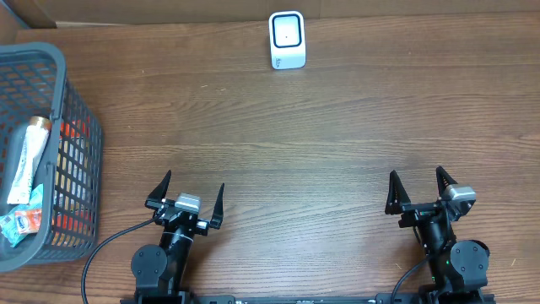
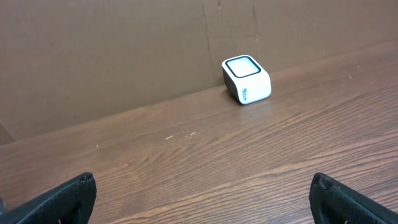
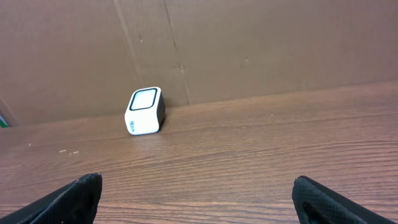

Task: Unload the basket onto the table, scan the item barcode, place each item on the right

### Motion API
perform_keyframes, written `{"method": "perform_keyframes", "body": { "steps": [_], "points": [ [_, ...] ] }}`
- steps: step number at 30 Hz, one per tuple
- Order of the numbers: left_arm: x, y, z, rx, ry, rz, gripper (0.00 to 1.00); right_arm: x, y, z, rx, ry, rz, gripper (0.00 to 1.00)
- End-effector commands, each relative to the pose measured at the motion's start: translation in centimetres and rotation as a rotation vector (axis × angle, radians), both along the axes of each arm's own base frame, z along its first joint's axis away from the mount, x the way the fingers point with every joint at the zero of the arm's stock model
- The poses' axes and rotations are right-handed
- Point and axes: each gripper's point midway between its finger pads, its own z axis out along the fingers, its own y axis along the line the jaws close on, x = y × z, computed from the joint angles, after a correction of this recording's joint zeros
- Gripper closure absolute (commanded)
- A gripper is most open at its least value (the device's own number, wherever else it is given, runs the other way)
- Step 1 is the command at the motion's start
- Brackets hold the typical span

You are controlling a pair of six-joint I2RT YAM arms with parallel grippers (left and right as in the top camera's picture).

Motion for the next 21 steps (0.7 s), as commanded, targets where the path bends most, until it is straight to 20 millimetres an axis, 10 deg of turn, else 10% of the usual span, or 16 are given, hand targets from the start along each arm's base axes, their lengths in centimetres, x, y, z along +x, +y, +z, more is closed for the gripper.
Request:
{"method": "perform_keyframes", "body": {
  "steps": [1,21],
  "points": [
    [-0.1,-0.1,0.0,0.01,-0.008,-0.009,0.0,0.0,-0.2,-0.3,-0.002,0.0,-0.009,0.0],
    [0.2,1.1,0.0,0.014,-0.006,0.067,0.0,0.0,-0.2,-0.3,-0.002,0.0,-0.009,0.0]
  ]
}}
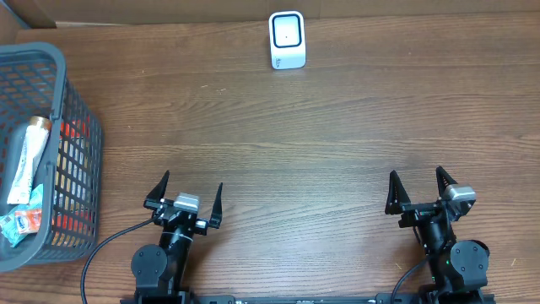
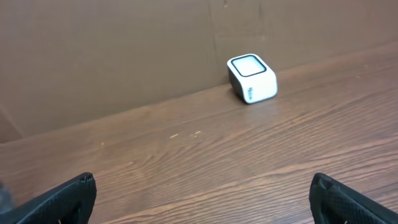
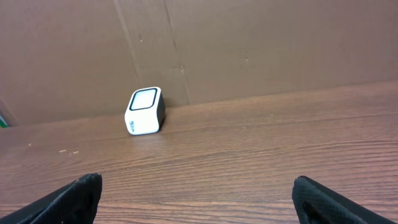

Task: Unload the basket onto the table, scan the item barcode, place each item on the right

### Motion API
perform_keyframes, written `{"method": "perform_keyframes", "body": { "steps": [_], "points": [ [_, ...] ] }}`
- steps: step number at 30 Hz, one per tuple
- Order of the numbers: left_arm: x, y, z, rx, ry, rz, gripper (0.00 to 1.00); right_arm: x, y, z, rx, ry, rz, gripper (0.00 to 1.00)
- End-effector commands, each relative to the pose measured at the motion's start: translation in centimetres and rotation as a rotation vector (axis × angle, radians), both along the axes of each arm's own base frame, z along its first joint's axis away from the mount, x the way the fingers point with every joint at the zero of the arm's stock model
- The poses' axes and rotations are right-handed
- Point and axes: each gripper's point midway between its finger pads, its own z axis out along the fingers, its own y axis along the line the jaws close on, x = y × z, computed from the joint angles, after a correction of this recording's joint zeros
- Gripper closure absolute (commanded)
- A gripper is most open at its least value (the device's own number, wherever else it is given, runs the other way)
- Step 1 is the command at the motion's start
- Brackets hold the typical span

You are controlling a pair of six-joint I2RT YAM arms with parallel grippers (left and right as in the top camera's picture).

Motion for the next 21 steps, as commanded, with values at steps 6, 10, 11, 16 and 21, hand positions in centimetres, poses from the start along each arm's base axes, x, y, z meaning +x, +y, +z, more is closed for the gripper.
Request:
{"method": "perform_keyframes", "body": {
  "steps": [6,10,11,16,21],
  "points": [
    [0.1,0.7,0.1,-0.092,0.005,0.044,0.0,0.0,-0.2,-0.3,-0.002,0.0,-0.009,0.0],
    [-0.1,0.6,1.2,-0.19,-0.002,0.044,0.0,0.0,-0.2,-0.3,-0.002,0.0,-0.009,0.0],
    [-0.1,0.6,1.7,-0.202,-0.009,0.043,0.0,0.0,-0.2,-0.3,-0.002,0.0,-0.009,0.0],
    [-0.6,0.6,4.1,-0.217,-0.03,0.042,0.0,0.0,-0.2,-0.3,-0.001,0.0,-0.009,0.0],
    [-0.7,0.6,5.5,-0.215,0.029,0.049,0.0,0.0,-0.2,-0.3,-0.002,0.0,-0.009,0.0]
  ]
}}
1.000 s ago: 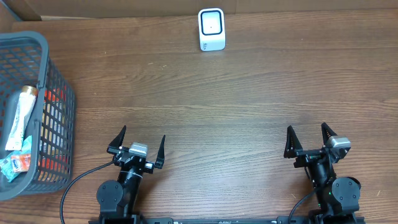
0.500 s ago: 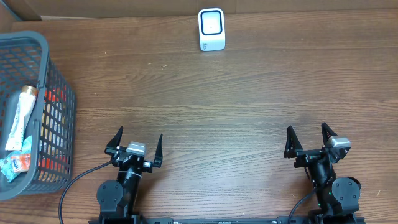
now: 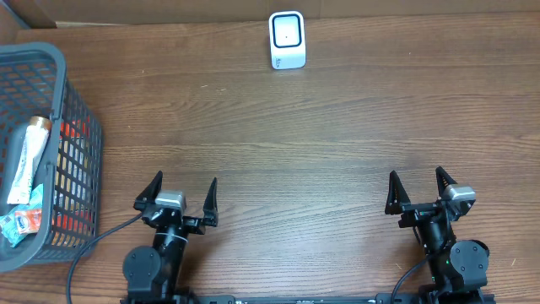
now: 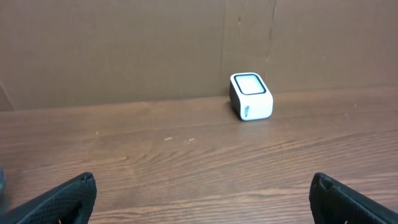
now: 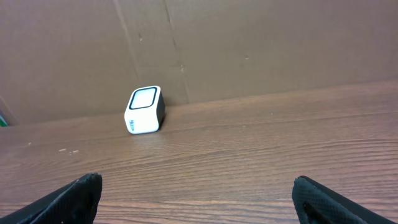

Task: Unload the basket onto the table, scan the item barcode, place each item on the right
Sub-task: 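Move the left gripper over the basket and reach down inside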

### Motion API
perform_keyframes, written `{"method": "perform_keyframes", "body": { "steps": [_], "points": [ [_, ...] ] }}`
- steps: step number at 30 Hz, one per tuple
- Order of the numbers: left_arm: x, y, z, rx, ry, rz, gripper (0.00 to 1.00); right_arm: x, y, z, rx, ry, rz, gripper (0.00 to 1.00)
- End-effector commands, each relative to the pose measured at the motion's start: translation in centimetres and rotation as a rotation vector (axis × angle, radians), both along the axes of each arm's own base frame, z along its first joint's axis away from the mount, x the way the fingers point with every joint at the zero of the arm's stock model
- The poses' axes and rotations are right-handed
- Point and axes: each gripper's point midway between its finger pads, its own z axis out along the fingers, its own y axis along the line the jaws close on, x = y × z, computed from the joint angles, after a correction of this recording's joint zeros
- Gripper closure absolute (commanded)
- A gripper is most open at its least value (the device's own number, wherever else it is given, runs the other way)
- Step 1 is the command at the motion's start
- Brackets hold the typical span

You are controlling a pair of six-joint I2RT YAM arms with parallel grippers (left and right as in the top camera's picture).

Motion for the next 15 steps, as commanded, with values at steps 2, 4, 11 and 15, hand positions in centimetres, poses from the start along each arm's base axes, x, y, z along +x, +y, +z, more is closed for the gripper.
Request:
{"method": "perform_keyframes", "body": {
  "steps": [2,4,11,15],
  "points": [
    [0.1,0.1,2.3,-0.023,0.026,0.009,0.0,0.0,-0.2,-0.2,-0.001,-0.004,-0.009,0.0],
    [0.5,0.1,2.6,-0.023,0.057,0.009,0.0,0.0,-0.2,-0.2,-0.001,-0.004,-0.009,0.0],
    [2.8,-0.8,4.1,-0.036,0.188,-0.048,0.0,0.0,-0.2,-0.2,-0.001,-0.004,-0.009,0.0],
    [4.5,-1.4,5.8,-0.048,0.295,-0.081,0.0,0.0,-0.2,-0.2,-0.001,-0.004,-0.009,0.0]
  ]
}}
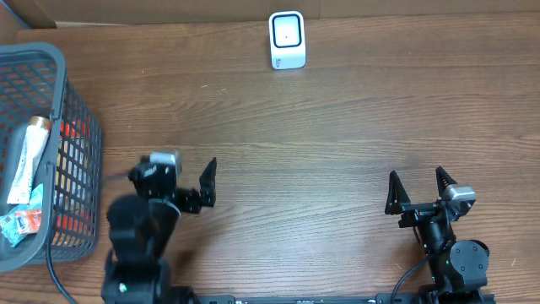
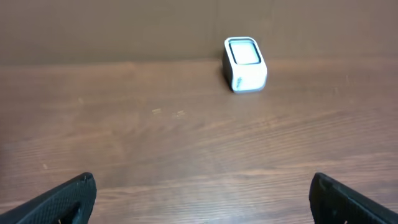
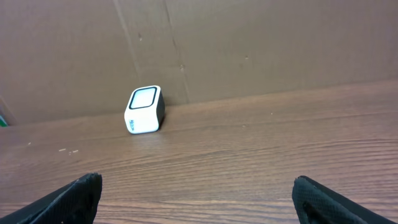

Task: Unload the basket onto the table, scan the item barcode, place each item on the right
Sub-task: 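Move the left gripper over the basket and reach down inside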

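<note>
A white barcode scanner (image 1: 287,40) stands at the far edge of the wooden table; it also shows as the scanner (image 2: 245,56) and the scanner (image 3: 144,109) in the wrist views. The items lie in a grey basket (image 1: 61,76) at the left: a white tube (image 1: 28,160), a small packet (image 1: 17,224) and something red (image 1: 74,129). My left gripper (image 1: 173,181) is open and lifted above the table just right of the basket, holding nothing; in its own view the left gripper (image 2: 199,205) spans bare wood. My right gripper (image 1: 419,192) is open and low at the near right.
A brown cardboard wall (image 3: 249,43) stands behind the scanner along the table's far edge. The basket's right wall (image 1: 84,177) is close to the left arm.
The left arm has risen from the near edge and come forward, its wrist view now looking down on the scanner from higher. Both grippers stay open. The right arm has not moved.
Both arms stood at the near edge with open, empty grippers. The left gripper then turned and shifted slightly towards the basket, and now hangs lifted beside it. The right arm, scanner and basket contents stayed where they were.
</note>
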### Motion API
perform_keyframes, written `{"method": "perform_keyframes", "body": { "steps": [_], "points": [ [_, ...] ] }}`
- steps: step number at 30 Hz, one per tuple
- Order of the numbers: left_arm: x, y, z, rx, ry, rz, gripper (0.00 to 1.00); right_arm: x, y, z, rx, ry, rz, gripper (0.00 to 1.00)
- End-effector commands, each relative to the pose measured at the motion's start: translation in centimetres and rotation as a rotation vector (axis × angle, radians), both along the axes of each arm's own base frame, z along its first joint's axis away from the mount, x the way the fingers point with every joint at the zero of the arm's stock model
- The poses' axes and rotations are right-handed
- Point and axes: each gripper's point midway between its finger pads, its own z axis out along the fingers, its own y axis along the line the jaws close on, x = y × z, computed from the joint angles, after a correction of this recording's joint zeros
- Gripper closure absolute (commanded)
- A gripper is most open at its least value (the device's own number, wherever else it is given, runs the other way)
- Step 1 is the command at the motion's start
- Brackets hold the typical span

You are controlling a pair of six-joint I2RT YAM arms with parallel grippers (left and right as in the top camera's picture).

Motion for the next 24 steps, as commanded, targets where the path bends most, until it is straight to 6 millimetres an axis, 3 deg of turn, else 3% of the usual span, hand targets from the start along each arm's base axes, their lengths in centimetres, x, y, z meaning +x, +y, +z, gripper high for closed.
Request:
{"method": "perform_keyframes", "body": {
  "steps": [1,7,10,12,17,21,24],
  "points": [
    [1.5,-0.9,3.4,-0.03,0.032,-0.048,0.01,0.0,-0.2,-0.1,-0.001,-0.005,-0.009,0.0],
    [4.7,-1.5,7.5,-0.058,0.222,-0.083,0.0,0.0,-0.2,-0.1,-0.001,-0.005,-0.009,0.0],
    [5.7,-3.6,10.6,-0.124,0.284,-0.195,0.0,0.0,-0.2,-0.1,-0.001,-0.005,-0.009,0.0],
    [6.1,-5.0,13.1,-0.172,0.296,-0.279,0.0,0.0,-0.2,-0.1,-0.001,-0.005,-0.009,0.0],
    [8.2,-5.2,17.1,-0.169,0.231,-0.299,0.0,0.0,-0.2,-0.1,-0.001,-0.005,-0.009,0.0],
    [8.8,-3.8,20.8,-0.146,0.122,-0.263,0.0,0.0,-0.2,-0.1,-0.001,-0.005,-0.009,0.0],
    [8.8,-0.5,23.2,-0.182,0.071,-0.148,0.0,0.0,-0.2,-0.1,-0.001,-0.005,-0.009,0.0]
  ]
}}
